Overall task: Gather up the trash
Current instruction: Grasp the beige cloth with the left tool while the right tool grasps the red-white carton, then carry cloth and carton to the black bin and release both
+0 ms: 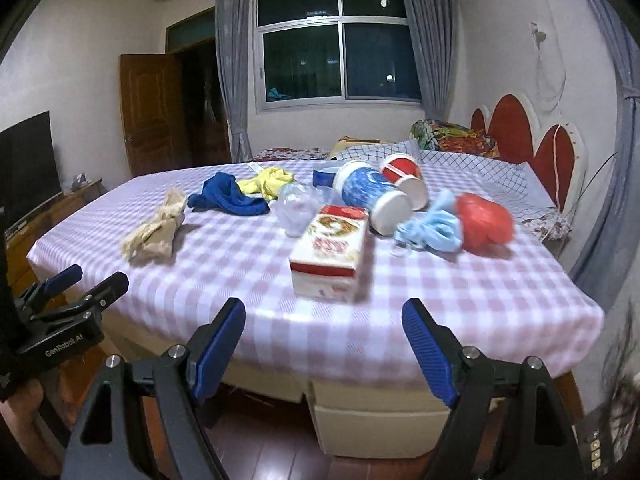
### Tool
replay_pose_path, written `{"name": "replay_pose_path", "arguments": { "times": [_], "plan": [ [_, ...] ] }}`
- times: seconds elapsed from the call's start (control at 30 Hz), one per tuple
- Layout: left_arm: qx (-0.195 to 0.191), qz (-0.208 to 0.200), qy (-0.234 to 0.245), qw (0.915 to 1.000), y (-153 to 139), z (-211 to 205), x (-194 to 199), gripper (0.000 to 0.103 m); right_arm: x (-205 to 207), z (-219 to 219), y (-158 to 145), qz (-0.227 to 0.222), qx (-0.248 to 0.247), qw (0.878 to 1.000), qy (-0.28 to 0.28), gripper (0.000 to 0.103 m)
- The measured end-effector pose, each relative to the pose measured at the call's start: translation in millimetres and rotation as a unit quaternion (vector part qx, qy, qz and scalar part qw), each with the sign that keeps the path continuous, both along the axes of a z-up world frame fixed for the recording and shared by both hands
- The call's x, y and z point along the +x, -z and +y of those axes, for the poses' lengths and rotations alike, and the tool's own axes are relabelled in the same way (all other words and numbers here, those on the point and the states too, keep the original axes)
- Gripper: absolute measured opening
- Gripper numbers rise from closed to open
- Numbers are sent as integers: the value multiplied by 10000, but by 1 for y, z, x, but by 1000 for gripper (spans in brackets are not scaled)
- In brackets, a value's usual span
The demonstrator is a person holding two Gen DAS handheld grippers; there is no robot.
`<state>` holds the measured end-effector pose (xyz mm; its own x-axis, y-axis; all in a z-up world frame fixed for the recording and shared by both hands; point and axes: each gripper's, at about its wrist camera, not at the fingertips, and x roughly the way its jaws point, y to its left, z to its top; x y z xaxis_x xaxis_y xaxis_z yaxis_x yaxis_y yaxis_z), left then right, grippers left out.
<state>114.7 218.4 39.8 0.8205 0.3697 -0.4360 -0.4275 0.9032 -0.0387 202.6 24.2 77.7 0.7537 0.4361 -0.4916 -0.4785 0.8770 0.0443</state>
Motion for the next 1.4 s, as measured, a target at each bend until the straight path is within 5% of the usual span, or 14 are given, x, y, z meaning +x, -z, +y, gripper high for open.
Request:
{"name": "replay_pose_path", "arguments": {
  "times": [0.6,0.7,0.73,0.83,0.93,1.4],
  "plan": [
    [-133,235,0,9996,12,35,60,96,72,36,26,248,-255,9992,198,82],
    [-152,280,26,9995,15,38,67,91,78,38,30,331,-239,9989,220,71],
    [-155,290,25,9995,15,38,68,88,79,38,31,336,-229,9989,234,63],
    [-136,331,4,9994,18,39,74,76,79,37,31,313,-182,9990,261,59],
    [-234,285,97,9993,17,41,75,36,75,34,30,278,-163,9992,241,58],
    [-206,-269,310,9989,-14,17,28,26,27,-4,4,-236,137,9995,-169,56]
  ]
}}
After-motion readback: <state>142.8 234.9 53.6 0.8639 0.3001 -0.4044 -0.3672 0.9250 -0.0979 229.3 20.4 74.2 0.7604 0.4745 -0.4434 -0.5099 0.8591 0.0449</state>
